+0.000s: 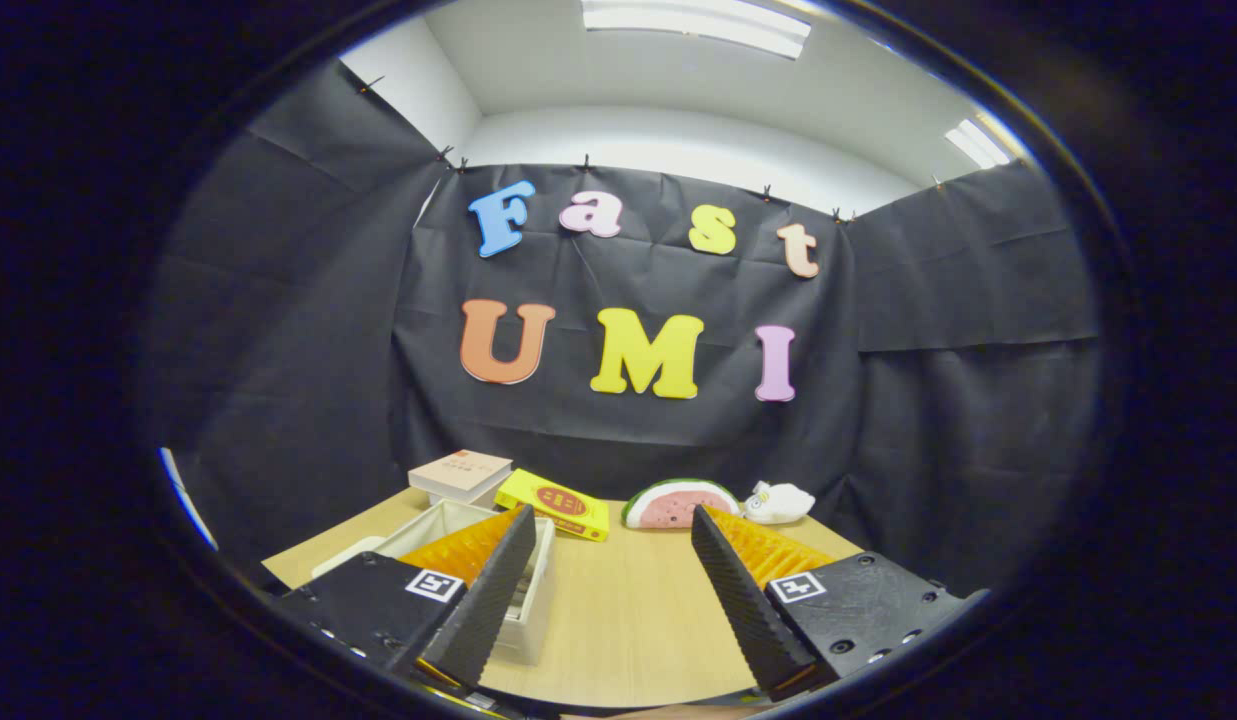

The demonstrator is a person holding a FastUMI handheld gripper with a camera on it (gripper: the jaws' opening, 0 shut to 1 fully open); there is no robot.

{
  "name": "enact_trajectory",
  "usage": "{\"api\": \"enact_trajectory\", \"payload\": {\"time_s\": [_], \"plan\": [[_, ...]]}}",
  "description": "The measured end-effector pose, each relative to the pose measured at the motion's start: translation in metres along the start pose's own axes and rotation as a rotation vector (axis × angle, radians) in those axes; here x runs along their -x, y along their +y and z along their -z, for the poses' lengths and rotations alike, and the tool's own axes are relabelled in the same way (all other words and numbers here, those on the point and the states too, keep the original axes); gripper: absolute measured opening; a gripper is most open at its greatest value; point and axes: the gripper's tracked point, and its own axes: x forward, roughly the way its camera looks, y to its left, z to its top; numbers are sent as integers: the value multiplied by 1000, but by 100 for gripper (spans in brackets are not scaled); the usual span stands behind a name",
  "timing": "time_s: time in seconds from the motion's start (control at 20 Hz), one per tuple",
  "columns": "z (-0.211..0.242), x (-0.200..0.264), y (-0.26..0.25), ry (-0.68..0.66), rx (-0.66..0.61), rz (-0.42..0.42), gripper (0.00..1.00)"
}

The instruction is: Open the storage box then place both shoes into the box .Put the left shoe in first, then the right shoe, with the right side of both shoes facing outward in a uniform manner.

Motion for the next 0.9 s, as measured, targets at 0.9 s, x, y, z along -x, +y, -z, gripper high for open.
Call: {"api": "enact_trajectory", "payload": {"time_s": [0.9], "plan": [[30,-11,-53,15,13,25,95]]}}
